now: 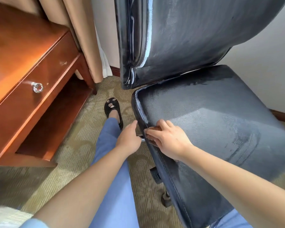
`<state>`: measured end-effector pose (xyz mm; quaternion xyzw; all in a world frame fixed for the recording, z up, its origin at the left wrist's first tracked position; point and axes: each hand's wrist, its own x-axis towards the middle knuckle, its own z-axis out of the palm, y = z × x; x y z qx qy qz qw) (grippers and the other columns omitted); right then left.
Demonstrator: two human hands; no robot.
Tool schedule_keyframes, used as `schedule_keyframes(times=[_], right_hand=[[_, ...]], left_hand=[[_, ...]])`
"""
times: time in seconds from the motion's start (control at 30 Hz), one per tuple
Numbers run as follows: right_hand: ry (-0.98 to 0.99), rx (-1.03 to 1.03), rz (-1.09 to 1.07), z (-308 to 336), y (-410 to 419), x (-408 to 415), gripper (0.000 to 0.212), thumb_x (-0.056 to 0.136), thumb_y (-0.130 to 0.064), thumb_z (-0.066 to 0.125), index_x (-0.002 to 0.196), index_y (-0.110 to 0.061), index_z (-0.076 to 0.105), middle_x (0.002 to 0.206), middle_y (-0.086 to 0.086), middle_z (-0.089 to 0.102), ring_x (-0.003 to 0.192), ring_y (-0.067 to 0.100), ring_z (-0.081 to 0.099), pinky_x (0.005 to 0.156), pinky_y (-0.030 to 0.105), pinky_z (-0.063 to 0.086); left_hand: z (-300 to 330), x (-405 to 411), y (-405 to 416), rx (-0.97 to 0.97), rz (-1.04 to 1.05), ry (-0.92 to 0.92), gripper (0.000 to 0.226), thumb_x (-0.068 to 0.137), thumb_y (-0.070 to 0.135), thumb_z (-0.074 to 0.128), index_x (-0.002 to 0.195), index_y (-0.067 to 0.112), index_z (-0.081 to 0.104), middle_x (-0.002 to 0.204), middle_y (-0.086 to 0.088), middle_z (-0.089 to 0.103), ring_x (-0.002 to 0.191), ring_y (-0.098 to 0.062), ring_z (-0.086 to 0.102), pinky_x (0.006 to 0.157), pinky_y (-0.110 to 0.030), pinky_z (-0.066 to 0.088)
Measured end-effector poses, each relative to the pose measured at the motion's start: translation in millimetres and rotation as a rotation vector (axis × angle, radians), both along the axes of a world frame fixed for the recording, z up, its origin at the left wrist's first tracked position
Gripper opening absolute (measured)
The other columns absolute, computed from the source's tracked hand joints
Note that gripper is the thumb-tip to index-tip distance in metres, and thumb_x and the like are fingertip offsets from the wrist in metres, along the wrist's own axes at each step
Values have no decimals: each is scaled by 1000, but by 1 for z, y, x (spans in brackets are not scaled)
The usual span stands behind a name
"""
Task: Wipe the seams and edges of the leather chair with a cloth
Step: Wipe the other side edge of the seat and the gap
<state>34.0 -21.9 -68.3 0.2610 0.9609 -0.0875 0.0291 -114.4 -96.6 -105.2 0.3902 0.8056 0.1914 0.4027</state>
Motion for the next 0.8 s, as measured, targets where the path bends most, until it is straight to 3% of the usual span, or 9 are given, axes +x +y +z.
schedule_keyframes(times=[0.2,0.3,0.47,0.6,0.8], right_hand=[[42,21,-152,3,29,-31,37,93,-24,49,128,-33,55,111,10,47,98,34,47,64,31,33],[21,34,-74,4,22,-22,38,92,-23,49,128,-33,54,112,10,46,97,34,46,64,33,34],[-30,34,7,4,11,-1,43,77,-21,69,117,-35,62,102,9,54,82,32,52,59,32,38],[-26,48,-68,6,16,-26,42,89,-19,52,128,-34,53,118,9,44,102,34,44,69,34,29],[-48,67,-21,7,6,-21,43,87,-19,50,127,-34,52,120,7,42,104,31,42,70,32,26]], left_hand=[[5,-1,5,16,42,-14,70,91,-4,44,153,19,22,155,-6,31,128,-30,48,96,-45,48],[3,-3,7,27,61,-22,71,90,-5,44,153,18,23,155,-5,33,137,-26,39,103,-41,43],[1,-5,14,27,84,-37,71,91,-2,45,153,19,21,157,-6,29,143,-24,31,113,-37,32],[4,-2,14,26,87,-33,72,91,-3,45,154,18,17,158,-4,26,143,-24,30,110,-39,37],[-2,-12,12,21,71,-9,74,89,-7,43,154,19,19,156,-5,30,140,-24,36,107,-40,41]])
